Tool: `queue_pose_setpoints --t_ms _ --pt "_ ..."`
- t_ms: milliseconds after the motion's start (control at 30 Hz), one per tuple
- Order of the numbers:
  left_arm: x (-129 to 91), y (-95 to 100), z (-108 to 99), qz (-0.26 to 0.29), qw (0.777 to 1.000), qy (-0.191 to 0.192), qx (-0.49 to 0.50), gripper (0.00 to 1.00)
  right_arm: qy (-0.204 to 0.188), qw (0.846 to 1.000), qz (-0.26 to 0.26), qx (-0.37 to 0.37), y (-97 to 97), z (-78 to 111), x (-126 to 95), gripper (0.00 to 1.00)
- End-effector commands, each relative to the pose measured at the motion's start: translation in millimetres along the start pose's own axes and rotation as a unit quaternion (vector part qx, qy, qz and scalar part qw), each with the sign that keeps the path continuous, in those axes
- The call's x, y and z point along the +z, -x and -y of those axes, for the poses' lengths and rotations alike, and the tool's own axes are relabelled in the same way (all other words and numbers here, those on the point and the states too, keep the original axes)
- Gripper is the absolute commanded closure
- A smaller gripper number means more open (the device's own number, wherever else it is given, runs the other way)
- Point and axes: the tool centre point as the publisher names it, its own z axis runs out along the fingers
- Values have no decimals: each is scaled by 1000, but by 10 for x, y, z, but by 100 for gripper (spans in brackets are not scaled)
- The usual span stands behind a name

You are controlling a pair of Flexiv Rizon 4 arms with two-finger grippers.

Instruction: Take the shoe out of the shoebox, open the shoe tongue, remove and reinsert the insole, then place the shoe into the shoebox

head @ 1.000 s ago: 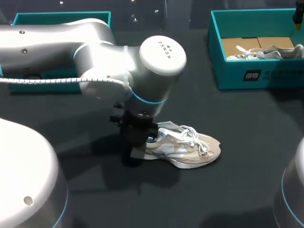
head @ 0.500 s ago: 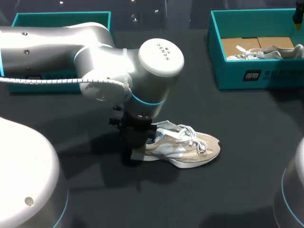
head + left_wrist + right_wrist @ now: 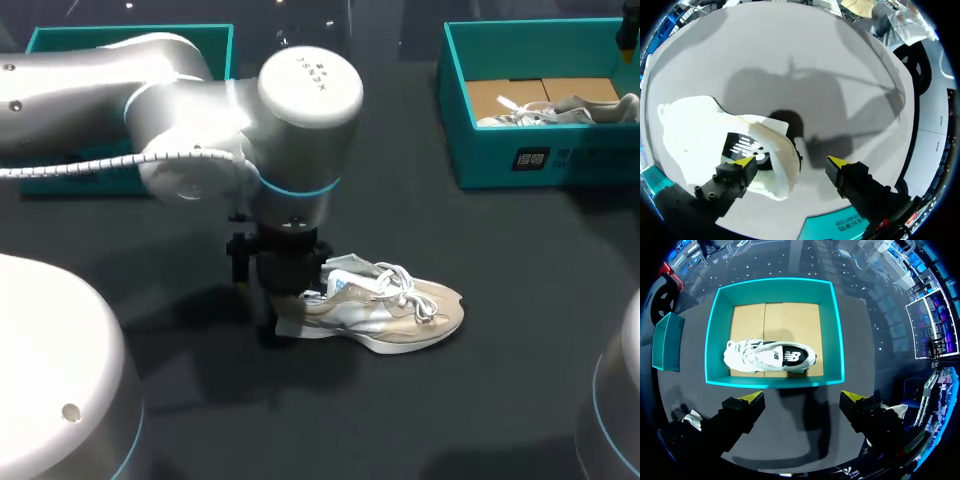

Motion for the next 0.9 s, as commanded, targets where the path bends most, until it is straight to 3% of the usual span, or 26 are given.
queue_pose_setpoints --t_ms 33,167,333,800,900 --pt "-470 -479 -134 85 993 -69 -36 0 0 1000 1 1 -4 0 -4 0" --pt "-674 -712 -168 125 979 -136 -82 0 0 1000 1 1 -4 0 -4 0" --pt "-749 -887 -158 158 959 -177 -155 0 0 1000 1 1 -4 0 -4 0" --pt "-749 -887 -158 158 959 -177 -155 0 0 1000 1 1 -4 0 -4 0" --pt "-732 -988 -223 178 922 -254 -233 0 0 1000 1 1 -4 0 -4 0"
